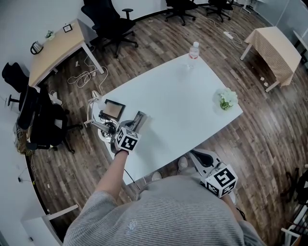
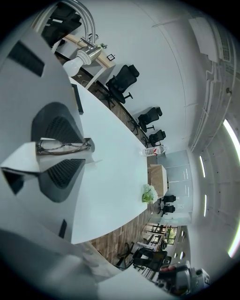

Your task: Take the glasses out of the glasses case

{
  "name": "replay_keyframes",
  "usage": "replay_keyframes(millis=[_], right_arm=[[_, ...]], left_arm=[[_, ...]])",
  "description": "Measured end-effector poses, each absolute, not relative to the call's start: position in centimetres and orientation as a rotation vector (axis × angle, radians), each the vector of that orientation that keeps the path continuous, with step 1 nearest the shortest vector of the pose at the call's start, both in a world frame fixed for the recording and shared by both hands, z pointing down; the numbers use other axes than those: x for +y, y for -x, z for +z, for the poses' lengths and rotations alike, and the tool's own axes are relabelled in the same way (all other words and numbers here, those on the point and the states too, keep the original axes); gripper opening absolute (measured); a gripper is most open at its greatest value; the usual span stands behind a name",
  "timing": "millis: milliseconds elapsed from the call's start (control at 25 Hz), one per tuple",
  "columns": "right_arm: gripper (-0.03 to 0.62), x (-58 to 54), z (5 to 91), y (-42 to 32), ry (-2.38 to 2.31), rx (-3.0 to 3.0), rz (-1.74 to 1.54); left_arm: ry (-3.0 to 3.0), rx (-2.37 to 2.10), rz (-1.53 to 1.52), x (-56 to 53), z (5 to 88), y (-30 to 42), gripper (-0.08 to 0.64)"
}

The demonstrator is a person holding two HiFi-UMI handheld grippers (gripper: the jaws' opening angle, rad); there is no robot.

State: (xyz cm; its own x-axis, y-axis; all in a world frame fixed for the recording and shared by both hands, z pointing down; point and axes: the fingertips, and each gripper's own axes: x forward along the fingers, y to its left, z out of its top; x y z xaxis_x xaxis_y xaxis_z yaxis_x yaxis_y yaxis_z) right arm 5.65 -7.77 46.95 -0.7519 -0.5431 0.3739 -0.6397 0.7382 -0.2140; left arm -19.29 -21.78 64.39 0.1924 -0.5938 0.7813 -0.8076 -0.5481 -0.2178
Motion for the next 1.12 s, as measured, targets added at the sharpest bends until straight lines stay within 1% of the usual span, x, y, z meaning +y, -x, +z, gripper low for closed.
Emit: replay_keyframes(millis=[560,1120], right_arm=[[0.017,-8.6,47.3,-6.5,-0.952,-2.625,0.516],[0.017,-9.6,48.3,-7.5,-0.983,-2.596,0.565]], left_arm=[[-2.192,-1.22,1.435,-24.1,67.4,19.1,0.109],[-2.096,-1.21,1.577,-24.9,70.3,19.5,0.108]])
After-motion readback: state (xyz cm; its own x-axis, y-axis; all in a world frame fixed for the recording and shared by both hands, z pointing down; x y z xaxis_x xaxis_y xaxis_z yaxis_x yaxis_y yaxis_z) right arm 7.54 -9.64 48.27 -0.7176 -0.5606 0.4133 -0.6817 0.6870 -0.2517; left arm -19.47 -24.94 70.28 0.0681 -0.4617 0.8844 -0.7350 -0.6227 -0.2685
